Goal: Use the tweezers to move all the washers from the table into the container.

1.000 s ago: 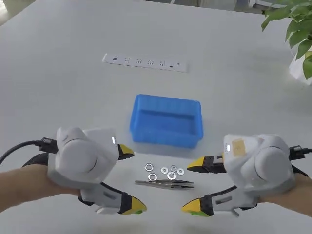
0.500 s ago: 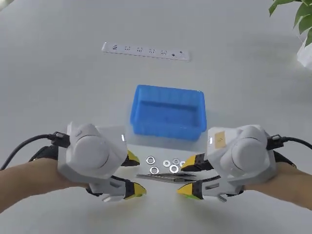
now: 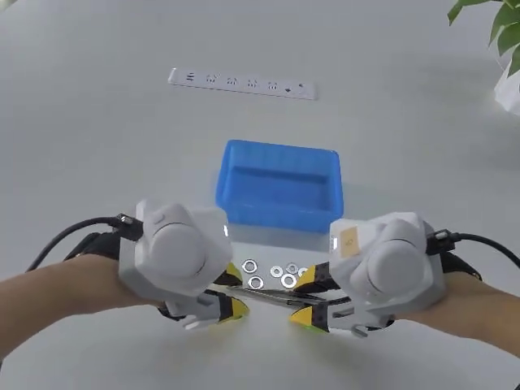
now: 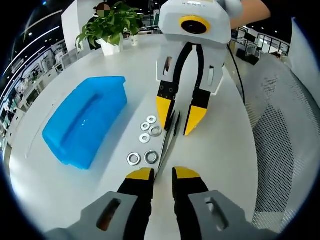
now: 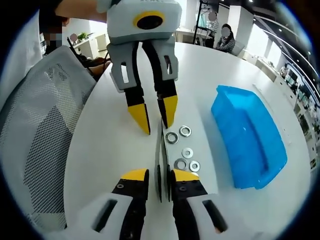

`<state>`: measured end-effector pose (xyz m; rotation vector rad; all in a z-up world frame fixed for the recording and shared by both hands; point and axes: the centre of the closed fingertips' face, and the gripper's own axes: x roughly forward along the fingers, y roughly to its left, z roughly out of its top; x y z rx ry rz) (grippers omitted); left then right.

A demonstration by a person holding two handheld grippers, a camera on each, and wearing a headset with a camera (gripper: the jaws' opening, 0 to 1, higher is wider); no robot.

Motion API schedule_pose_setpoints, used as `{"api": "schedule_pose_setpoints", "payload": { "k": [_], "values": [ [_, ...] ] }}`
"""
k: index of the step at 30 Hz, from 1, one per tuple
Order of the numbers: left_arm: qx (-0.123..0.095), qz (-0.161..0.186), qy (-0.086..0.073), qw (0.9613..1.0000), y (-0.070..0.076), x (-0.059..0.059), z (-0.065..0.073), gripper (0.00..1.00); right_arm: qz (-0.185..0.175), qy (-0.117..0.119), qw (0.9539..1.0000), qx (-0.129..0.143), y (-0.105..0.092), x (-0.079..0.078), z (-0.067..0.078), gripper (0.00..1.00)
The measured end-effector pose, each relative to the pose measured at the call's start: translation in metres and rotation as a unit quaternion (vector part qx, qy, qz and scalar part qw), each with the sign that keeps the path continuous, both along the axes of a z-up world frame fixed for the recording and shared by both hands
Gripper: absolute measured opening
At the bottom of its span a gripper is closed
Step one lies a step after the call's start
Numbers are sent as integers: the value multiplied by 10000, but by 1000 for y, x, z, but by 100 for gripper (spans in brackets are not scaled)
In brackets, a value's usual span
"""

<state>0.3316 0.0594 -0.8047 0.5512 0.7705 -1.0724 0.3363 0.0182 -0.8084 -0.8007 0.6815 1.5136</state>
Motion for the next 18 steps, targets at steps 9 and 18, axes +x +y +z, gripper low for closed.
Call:
{"api": "schedule_pose_setpoints", "payload": {
  "k": [9,18],
  "values": [
    [178,-344,-68,9992,-3,-5,-1,8,-76,29,9999,-74,1,2,-1,13],
    [432,-876,-515,9939,-7,-6,0,6,405,-35,9991,-101,3,-6,-1,7]
  ]
}}
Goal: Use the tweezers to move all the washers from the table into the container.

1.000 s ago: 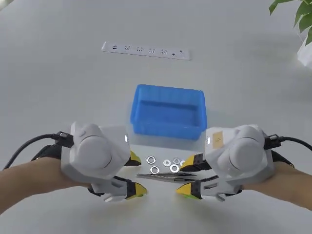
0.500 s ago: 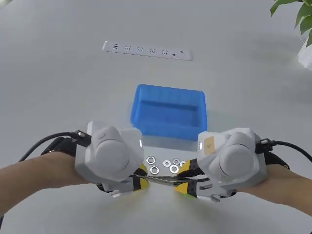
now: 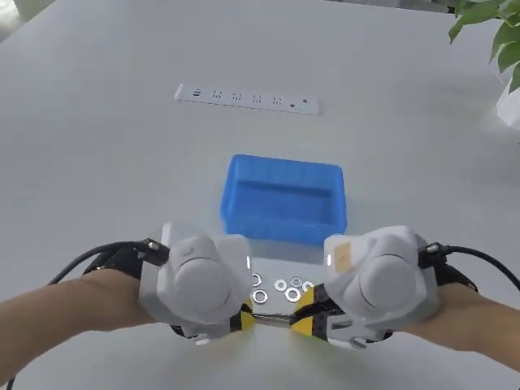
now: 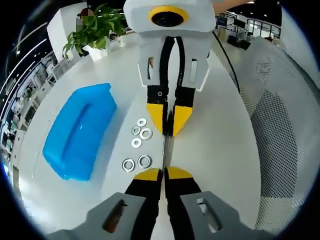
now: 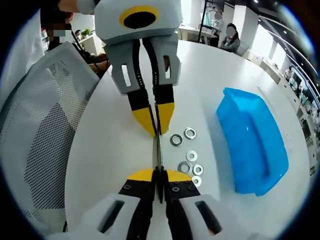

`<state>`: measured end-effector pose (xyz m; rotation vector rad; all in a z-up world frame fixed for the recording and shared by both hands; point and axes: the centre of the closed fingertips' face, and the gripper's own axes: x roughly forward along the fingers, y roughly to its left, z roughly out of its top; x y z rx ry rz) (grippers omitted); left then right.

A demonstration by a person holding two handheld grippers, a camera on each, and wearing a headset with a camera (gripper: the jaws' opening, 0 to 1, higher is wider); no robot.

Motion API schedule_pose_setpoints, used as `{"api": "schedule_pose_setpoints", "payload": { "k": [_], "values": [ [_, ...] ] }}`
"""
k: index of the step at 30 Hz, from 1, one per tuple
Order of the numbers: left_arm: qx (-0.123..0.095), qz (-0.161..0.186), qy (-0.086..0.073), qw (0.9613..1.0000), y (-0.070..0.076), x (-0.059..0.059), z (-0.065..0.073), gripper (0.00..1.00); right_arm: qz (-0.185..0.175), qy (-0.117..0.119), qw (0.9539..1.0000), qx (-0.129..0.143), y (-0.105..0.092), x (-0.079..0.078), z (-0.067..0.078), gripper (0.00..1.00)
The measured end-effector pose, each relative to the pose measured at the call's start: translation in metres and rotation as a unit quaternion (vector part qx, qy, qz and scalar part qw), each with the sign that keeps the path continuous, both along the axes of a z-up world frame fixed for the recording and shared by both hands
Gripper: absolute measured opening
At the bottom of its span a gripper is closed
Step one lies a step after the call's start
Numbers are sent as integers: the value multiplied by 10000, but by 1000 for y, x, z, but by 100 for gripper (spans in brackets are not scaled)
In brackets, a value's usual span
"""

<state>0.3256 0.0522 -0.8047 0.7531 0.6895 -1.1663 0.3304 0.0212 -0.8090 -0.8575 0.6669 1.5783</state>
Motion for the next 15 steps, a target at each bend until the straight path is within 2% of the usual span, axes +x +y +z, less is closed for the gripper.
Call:
{"api": "schedule_pose_setpoints", "payload": {
  "k": [1,3,4,5,7,9,11,15],
  "values": [
    [99,-297,-258,9992,-1,0,1,5,3,14,10000,12,-1,0,0,7],
    [60,-52,-122,9999,-1,-4,0,5,17,10,10000,20,-1,-1,0,7],
    [-28,220,53,9997,0,-3,1,5,70,-70,9999,33,-1,-1,0,6],
    [-12,128,-13,9999,1,-1,3,5,63,-95,9999,31,0,-3,0,6],
    [5,33,14,10000,1,-4,7,5,99,-126,9999,57,1,-5,0,7],
    [91,-431,-148,9989,-1,-10,10,5,288,-284,9991,88,2,-8,2,7],
    [47,-271,-45,9996,1,-12,13,5,284,-301,9991,135,2,-10,3,7],
    [-22,-301,-129,9995,1,-13,27,5,89,-271,9987,419,4,-10,9,7]
  ]
}}
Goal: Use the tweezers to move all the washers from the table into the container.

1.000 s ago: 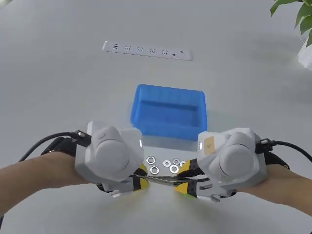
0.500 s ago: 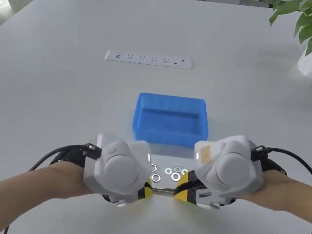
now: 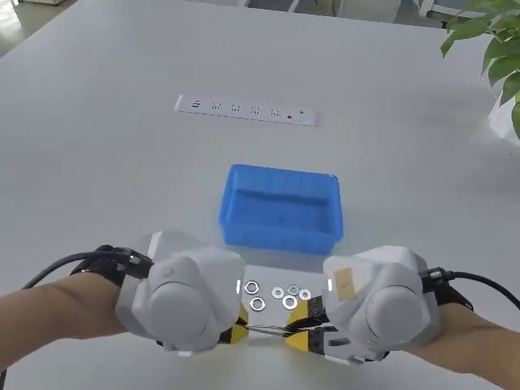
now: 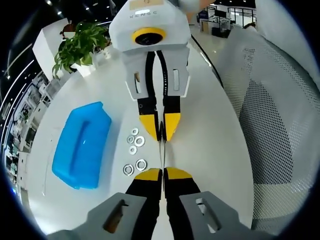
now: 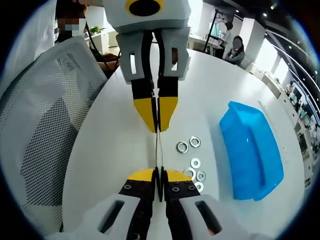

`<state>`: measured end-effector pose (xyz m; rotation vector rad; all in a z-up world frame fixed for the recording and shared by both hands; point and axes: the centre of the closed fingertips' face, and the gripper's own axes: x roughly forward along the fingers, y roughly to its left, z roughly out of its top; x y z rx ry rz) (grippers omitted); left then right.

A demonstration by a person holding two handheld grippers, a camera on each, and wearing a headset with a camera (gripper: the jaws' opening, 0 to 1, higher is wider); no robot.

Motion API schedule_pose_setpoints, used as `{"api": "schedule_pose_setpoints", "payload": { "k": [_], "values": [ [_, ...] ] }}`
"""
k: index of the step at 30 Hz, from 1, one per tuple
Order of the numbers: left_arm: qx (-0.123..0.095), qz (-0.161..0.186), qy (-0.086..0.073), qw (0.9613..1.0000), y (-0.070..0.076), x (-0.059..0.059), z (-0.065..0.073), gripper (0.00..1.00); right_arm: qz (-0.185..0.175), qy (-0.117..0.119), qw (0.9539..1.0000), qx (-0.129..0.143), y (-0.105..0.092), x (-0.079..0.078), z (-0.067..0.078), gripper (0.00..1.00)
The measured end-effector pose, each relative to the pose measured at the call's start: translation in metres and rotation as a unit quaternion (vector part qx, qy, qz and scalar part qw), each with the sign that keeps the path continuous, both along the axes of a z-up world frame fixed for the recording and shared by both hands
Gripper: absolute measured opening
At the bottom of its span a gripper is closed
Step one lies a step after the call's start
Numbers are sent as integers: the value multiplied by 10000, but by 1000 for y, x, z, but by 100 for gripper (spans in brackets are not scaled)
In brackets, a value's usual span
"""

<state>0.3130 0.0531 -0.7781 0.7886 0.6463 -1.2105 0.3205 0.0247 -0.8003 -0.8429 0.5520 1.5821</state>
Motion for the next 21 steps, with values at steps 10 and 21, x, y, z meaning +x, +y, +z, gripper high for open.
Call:
{"api": "schedule_pose_setpoints", "payload": {
  "k": [10,21],
  "values": [
    [-19,-390,-299,9988,-17,-6,31,5,-92,-103,9993,334,-1,-4,10,8],
    [-492,-442,-385,9971,-48,-1,54,5,-29,-316,9986,429,-11,-1,17,8]
  ]
}}
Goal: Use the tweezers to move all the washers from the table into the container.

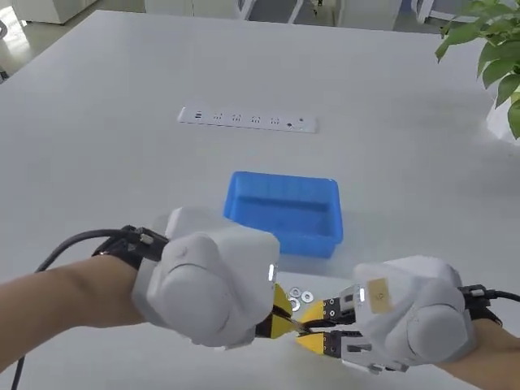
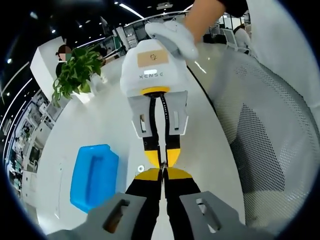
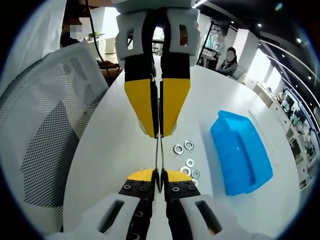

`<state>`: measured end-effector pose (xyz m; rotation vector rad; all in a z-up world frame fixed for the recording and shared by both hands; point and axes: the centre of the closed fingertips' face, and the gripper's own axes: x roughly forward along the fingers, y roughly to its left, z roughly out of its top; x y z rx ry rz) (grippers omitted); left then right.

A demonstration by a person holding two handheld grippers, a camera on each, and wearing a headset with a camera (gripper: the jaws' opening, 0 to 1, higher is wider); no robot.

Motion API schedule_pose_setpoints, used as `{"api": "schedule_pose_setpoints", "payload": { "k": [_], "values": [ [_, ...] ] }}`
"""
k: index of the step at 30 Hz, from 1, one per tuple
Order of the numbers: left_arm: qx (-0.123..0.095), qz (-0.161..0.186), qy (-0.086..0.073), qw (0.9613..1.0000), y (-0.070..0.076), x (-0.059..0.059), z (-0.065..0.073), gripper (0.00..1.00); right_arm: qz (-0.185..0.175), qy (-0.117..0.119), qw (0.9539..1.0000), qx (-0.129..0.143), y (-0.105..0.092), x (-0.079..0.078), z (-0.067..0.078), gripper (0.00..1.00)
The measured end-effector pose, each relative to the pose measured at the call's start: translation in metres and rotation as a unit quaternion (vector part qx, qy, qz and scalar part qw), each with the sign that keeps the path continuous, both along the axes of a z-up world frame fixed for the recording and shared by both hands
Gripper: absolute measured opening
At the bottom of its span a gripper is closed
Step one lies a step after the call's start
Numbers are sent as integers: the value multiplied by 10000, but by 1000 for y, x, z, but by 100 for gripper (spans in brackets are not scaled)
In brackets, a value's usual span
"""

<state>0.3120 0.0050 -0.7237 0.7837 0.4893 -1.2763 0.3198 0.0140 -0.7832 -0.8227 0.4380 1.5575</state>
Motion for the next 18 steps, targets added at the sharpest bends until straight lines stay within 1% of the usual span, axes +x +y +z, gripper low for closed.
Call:
{"api": "schedule_pose_setpoints", "payload": {
  "k": [4,5,8,10,12,15,16,17,18],
  "values": [
    [-355,88,85,9993,-15,2,7,5,-37,23,10000,54,-6,1,2,8],
    [-486,101,110,9987,-21,3,8,5,-46,28,10000,57,-7,2,2,8],
    [-663,69,139,9977,-32,4,10,5,-65,31,10000,51,-12,2,2,8],
    [-719,13,97,9974,-39,5,10,5,-95,29,9999,35,-15,3,2,8],
    [-761,-2,100,9970,-42,6,10,5,-114,34,9999,34,-16,3,1,8],
    [-823,-32,114,9965,-43,7,10,5,-138,47,9999,43,-17,4,1,7],
    [-897,-95,65,9959,-44,7,10,5,-130,37,9999,42,-17,4,1,7],
    [-985,-116,59,9951,-46,8,10,5,-119,19,9999,34,-18,5,1,7],
    [-1142,48,148,9933,-48,10,11,5,-138,20,9999,31,-19,5,1,7]
  ]
}}
